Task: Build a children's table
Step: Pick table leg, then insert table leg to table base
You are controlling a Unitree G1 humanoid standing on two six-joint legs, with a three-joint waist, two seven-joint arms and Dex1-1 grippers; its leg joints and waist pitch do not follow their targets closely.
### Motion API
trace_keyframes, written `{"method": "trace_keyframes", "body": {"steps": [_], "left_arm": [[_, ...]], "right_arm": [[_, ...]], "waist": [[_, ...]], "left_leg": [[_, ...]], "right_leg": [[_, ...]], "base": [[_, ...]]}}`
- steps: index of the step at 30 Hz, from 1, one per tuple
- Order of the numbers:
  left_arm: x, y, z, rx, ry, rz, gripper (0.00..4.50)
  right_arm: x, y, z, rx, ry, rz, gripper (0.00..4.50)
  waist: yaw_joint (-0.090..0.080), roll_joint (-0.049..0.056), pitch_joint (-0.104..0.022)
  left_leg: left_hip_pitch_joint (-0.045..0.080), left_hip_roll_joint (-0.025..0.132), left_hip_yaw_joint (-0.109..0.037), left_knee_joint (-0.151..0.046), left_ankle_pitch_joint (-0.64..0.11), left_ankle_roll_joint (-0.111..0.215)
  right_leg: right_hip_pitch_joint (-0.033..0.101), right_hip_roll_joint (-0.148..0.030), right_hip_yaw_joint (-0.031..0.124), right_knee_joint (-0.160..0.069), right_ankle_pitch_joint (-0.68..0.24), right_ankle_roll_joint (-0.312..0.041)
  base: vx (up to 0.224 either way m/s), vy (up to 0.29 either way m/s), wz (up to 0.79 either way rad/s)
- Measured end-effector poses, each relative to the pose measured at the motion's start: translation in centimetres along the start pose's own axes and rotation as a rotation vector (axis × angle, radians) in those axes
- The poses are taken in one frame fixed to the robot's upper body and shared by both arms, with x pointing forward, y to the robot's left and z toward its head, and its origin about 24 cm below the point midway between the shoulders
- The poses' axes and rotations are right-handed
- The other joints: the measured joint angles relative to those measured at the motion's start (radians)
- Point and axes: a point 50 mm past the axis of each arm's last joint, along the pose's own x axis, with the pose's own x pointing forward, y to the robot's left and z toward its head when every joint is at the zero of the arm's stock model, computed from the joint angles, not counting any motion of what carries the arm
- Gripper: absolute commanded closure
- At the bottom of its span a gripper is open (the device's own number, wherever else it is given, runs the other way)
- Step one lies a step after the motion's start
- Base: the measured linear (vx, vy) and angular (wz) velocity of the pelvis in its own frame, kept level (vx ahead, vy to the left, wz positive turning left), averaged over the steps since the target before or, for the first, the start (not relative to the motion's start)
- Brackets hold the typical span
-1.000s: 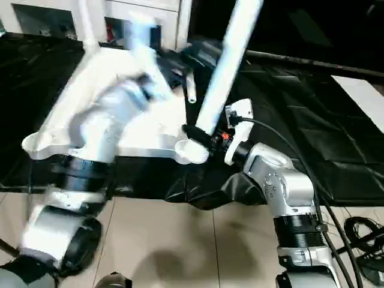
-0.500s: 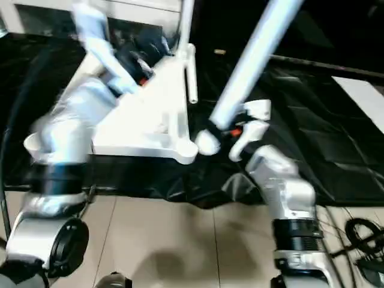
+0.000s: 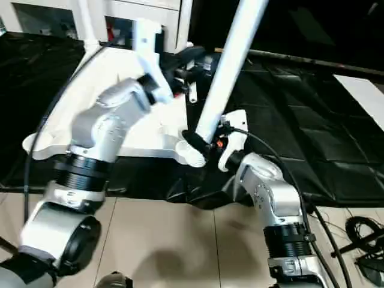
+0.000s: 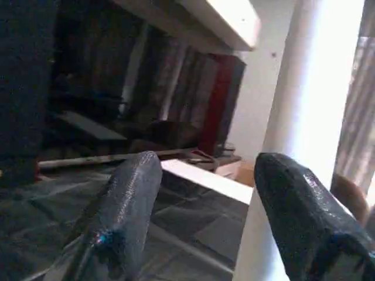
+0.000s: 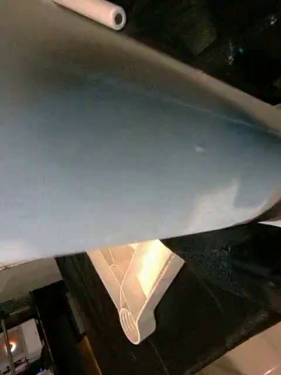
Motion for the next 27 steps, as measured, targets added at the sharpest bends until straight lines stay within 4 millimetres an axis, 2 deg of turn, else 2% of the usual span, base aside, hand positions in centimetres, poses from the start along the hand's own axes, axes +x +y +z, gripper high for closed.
{"method": "trace_keyframes", "body": {"steps": [2,5,8,11,14,16,18,23,24,26,27], "left_arm": [[-0.1,0.1,0.1,0.011,-0.007,0.013,1.48],[-0.8,1.7,0.3,0.027,-0.032,0.117,1.48],[-2.7,3.8,1.0,0.053,-0.069,0.248,1.48],[-5.1,5.4,1.1,0.159,-0.044,0.375,1.48],[-7.9,7.0,-0.4,0.260,0.056,0.518,1.48],[-10.1,7.7,-1.9,0.331,0.124,0.599,1.48],[-12.1,8.0,-4.1,0.363,0.200,0.667,1.48],[-13.0,6.9,-7.2,0.292,0.225,0.738,1.48],[-13.2,6.6,-7.8,0.303,0.239,0.735,1.48],[-13.7,6.4,-8.4,0.325,0.250,0.745,1.48],[-14.1,6.5,-8.5,0.343,0.252,0.755,1.48]], "right_arm": [[0.0,0.0,0.0,-0.005,0.001,-0.007,2.59],[0.1,-0.7,0.3,-0.026,-0.012,-0.100,2.59],[-0.6,-2.5,0.8,-0.018,-0.036,-0.257,2.59],[-1.9,-4.4,1.3,0.007,-0.064,-0.409,2.59],[-3.5,-5.7,1.6,-0.041,-0.034,-0.539,2.59],[-4.7,-5.5,1.6,-0.165,0.007,-0.572,2.59],[-5.1,-4.6,1.2,-0.189,0.010,-0.544,2.59],[-3.9,-2.6,-0.5,-0.109,-0.036,-0.459,2.59],[-3.5,-2.2,-0.9,-0.118,-0.033,-0.443,2.59],[-3.5,-2.1,-1.2,-0.112,-0.030,-0.442,2.59],[-3.6,-2.1,-1.4,-0.105,-0.027,-0.440,2.59]], "waist": [[0.000,0.001,0.000],[-0.001,0.007,0.003],[-0.002,0.011,0.006],[-0.003,0.013,0.007],[0.000,0.014,0.007],[0.000,0.014,0.007],[-0.003,0.014,0.007],[-0.007,0.015,0.008],[-0.007,0.017,0.009],[-0.011,0.020,0.014],[-0.017,0.024,0.017]], "left_leg": [[0.000,0.000,0.000,0.000,0.000,0.000],[0.001,0.000,0.000,0.000,0.000,0.000],[0.001,0.000,0.000,0.000,0.000,0.000],[0.001,0.000,0.000,-0.001,0.000,0.000],[0.000,0.000,0.000,-0.001,0.000,-0.001],[0.000,0.000,0.000,-0.002,0.000,0.000],[0.000,0.000,0.000,-0.002,0.000,0.001],[0.002,0.000,0.000,-0.002,-0.001,0.000],[0.009,0.000,0.000,-0.006,-0.001,0.000],[0.033,0.000,0.001,-0.018,-0.002,0.001],[0.053,0.001,0.001,-0.025,-0.011,-0.002]], "right_leg": [[0.000,0.000,0.000,0.000,0.000,0.000],[0.000,0.000,0.000,0.001,0.001,0.000],[0.000,0.000,0.000,0.001,0.002,0.000],[-0.001,0.000,0.000,0.001,0.001,0.000],[-0.001,0.000,0.000,0.000,-0.001,0.001],[0.000,0.000,0.000,-0.001,-0.002,0.003],[-0.001,0.001,0.000,0.000,-0.004,0.003],[0.000,0.000,0.000,0.000,-0.004,0.004],[0.007,0.000,0.000,-0.005,-0.007,0.008],[0.025,0.001,-0.004,-0.021,-0.008,0.010],[0.047,0.000,-0.012,-0.039,-0.010,0.010]], "base": [[0.000,0.000,0.00],[0.000,0.000,0.00],[0.000,0.000,0.00],[0.000,0.000,0.00],[0.000,0.000,0.00],[0.000,0.000,0.00],[0.000,0.000,0.00],[0.000,0.000,0.00],[0.000,0.000,0.00],[0.000,0.000,0.00],[0.000,0.000,0.00]]}}
